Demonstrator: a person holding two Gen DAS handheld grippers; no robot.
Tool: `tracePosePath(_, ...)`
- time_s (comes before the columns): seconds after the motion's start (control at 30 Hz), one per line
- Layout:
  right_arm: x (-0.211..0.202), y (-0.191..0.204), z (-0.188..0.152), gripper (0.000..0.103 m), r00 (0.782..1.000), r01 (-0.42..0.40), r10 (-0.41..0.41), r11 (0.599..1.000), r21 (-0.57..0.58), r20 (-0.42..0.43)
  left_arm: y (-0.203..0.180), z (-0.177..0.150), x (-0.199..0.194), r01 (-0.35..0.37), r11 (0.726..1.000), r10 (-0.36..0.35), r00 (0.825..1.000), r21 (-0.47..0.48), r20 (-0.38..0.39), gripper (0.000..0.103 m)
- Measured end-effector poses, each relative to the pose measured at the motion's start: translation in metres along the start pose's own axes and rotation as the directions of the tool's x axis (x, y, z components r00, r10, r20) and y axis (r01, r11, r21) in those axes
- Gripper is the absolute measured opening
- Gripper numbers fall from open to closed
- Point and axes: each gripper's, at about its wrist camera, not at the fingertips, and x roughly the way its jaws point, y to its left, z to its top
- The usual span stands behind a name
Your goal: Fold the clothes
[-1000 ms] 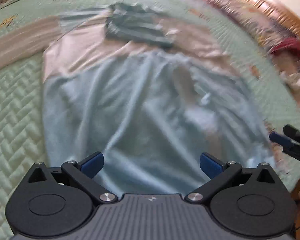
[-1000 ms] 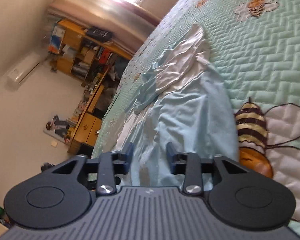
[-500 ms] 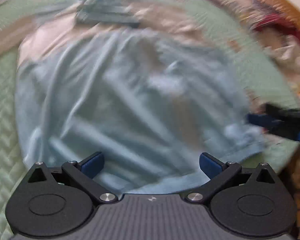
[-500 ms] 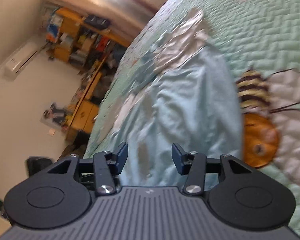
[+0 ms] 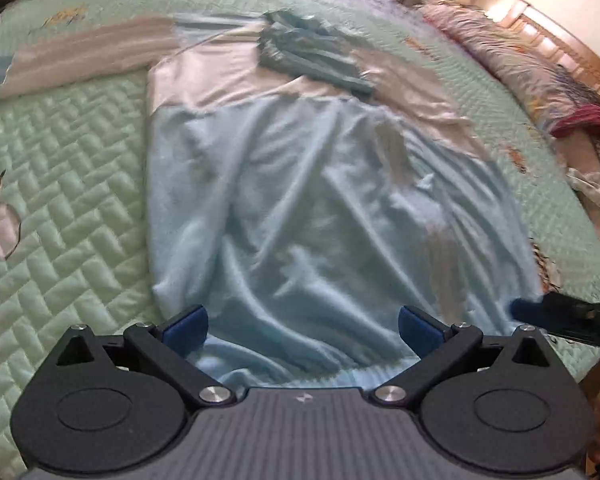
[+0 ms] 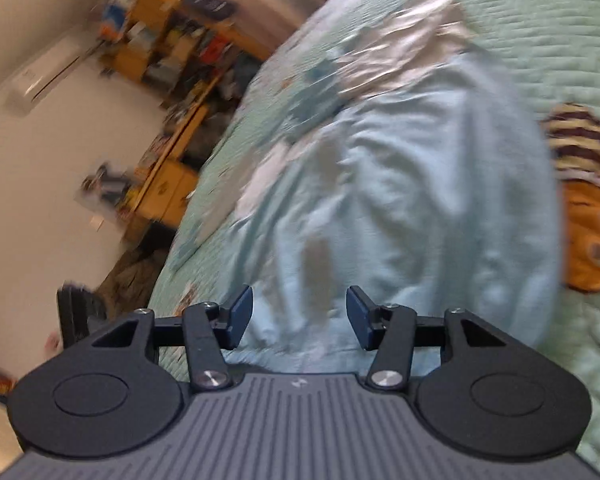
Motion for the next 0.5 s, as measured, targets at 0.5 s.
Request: tracePosePath(0.5,0.086,-0.028,0.064,0.039,0.983,-0.083,0.085,0.996,0.021,-0.163,-0.003,-0.002,0.018,-0.066,0.996,0.072,0.994,0.067,-0.079,0.102)
